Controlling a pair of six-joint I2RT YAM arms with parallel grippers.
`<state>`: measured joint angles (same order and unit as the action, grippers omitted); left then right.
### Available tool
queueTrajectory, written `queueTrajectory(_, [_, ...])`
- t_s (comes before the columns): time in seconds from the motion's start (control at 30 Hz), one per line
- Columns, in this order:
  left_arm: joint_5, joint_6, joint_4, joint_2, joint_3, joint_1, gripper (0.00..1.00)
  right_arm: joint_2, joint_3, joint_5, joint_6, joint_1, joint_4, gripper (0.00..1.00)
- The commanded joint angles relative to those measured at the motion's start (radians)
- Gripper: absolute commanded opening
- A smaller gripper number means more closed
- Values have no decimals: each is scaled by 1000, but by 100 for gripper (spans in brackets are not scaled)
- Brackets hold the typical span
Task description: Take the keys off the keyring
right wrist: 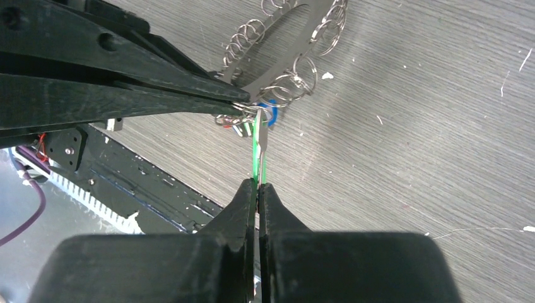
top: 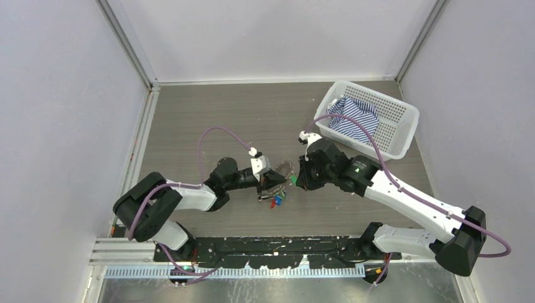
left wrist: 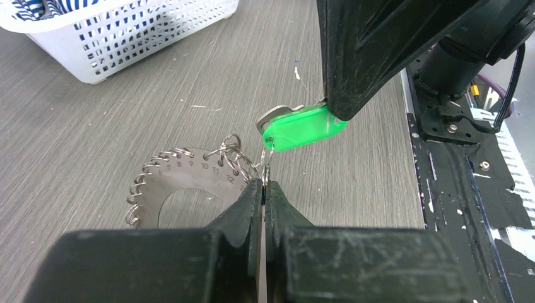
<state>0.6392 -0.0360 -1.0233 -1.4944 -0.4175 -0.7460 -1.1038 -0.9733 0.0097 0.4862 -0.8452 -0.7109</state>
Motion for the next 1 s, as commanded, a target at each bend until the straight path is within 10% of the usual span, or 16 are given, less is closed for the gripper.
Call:
queueTrajectory(0.0, [-40,-12,-98,37,23,5,0,23,25,104,25,3,-12,1])
queueTrajectory(0.4, [-40,-37,-134,42,40,5,0,-5,-5,99,13,3,14,1])
queueTrajectory(0.63, [-37,-38,-134,24,29,5,29,-35,-100,90,-27,3,-9,1])
queueTrajectory(0.97, [-20,-24,-125,-13,-14,5,35,-49,-143,70,-51,3,-21,1])
